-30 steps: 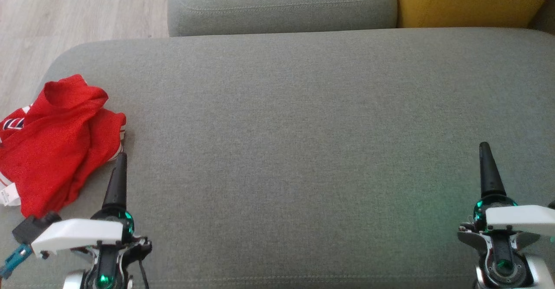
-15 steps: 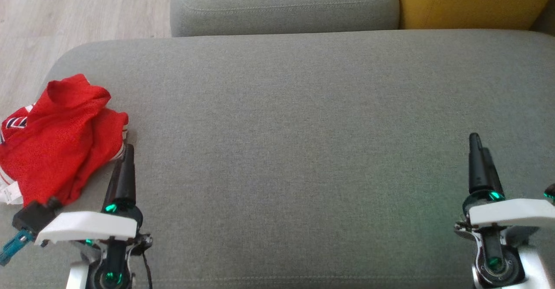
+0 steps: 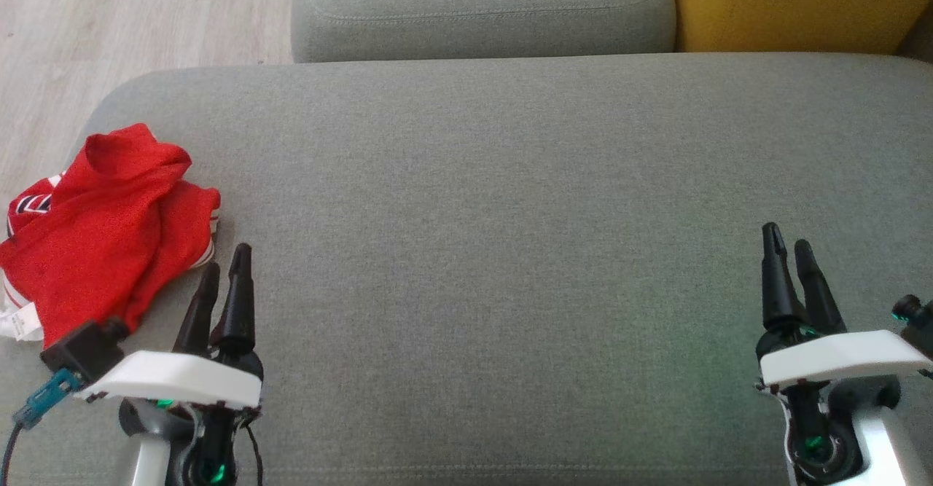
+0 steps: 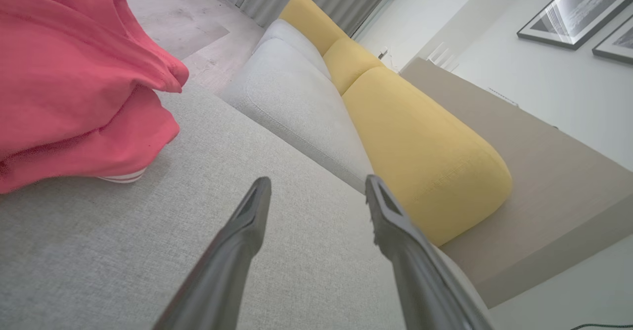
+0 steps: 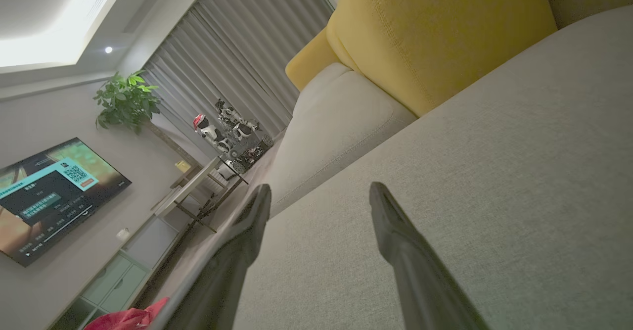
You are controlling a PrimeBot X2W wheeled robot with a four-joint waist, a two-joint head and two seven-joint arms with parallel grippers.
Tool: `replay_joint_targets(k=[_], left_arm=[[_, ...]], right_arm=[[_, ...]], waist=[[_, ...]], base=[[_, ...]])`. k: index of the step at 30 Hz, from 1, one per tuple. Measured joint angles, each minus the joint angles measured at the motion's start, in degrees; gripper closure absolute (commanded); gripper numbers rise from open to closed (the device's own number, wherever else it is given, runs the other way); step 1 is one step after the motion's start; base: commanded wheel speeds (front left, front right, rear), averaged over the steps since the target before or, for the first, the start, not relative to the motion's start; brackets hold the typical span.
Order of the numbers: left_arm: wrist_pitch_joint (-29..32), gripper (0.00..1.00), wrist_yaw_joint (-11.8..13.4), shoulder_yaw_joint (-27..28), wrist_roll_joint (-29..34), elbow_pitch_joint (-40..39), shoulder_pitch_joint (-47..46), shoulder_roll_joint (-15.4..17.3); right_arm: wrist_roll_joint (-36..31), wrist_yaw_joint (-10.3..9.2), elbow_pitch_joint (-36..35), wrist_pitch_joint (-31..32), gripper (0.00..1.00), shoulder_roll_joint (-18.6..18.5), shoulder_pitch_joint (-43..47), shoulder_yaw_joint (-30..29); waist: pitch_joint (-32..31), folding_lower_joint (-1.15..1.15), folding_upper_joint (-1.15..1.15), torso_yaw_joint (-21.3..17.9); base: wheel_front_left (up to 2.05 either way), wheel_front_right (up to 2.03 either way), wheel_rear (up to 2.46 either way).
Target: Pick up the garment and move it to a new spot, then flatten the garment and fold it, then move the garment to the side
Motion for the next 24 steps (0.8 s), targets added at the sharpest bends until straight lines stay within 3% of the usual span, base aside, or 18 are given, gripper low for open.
replay_joint_targets(k=[24], left_arm=[[-4.1,0.0,2.9,-5.1,19.1,0.1,0.0,3.0]], right_arm=[[-19.3,0.0,0.5,-1.0,0.0,-1.2,0.1,2.2]], waist=[[-0.1,0.0,0.0,0.3]], base=[[0.0,0.0,0.0]])
